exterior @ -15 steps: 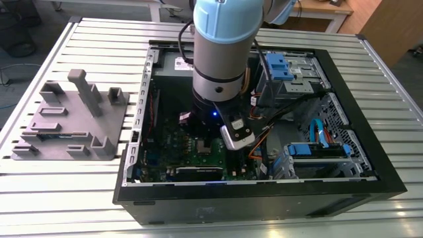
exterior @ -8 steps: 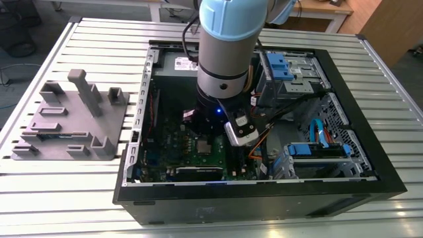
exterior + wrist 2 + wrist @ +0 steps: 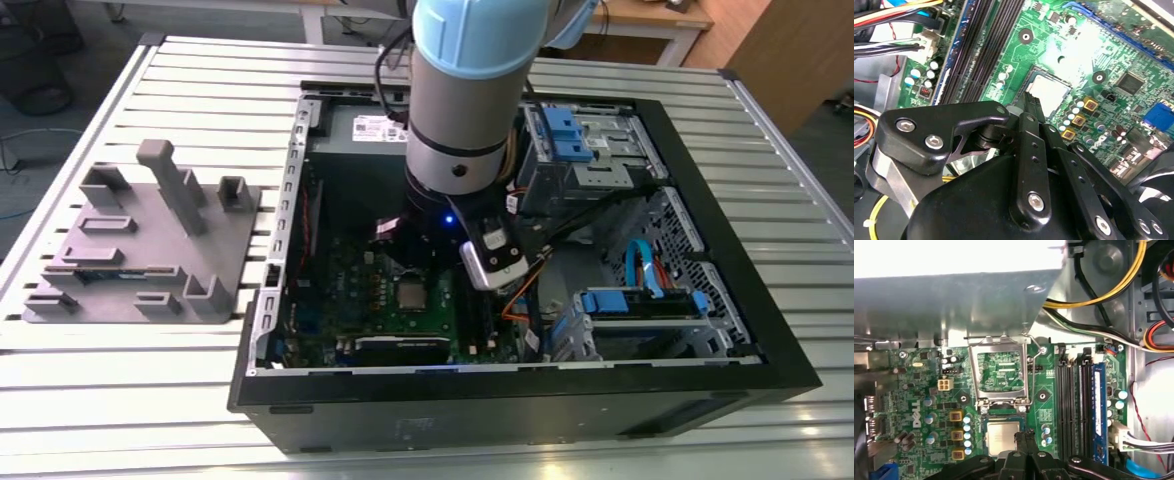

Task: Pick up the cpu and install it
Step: 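Close the cpu cover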

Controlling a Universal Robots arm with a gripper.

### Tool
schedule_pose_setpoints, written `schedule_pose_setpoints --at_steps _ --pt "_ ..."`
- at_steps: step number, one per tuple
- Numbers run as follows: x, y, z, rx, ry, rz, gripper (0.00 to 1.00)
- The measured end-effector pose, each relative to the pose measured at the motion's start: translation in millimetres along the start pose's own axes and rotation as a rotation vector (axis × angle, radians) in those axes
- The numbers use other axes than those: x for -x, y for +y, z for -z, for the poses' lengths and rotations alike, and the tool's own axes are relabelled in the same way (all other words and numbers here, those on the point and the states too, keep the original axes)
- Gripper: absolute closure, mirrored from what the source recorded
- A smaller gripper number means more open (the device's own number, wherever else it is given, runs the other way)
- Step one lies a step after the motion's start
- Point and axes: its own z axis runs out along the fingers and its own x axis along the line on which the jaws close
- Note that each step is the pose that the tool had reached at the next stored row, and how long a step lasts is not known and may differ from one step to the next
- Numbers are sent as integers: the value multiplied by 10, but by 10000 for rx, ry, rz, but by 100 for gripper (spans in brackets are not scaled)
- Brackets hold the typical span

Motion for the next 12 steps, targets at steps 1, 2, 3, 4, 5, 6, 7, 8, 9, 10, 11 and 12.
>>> schedule_pose_setpoints --at_steps 1,2,3,4,5,6,7,8,9,10,11,12 --pt "12 6 -1 0 0 0 89" --pt "23 12 -2 0 0 0 89" --pt "33 19 -2 0 1 0 89" --pt "42 26 -4 1 0 0 89" --pt "48 33 -4 0 0 0 89" --pt "54 39 -5 1 0 0 89" --pt "61 44 -5 0 0 0 89" --pt "68 50 -5 0 0 0 89" --pt "73 58 -6 1 0 0 89" --pt "76 67 -7 0 0 -1 89" --pt "79 78 -8 0 0 -1 89" --pt "82 89 -10 1 0 0 89"
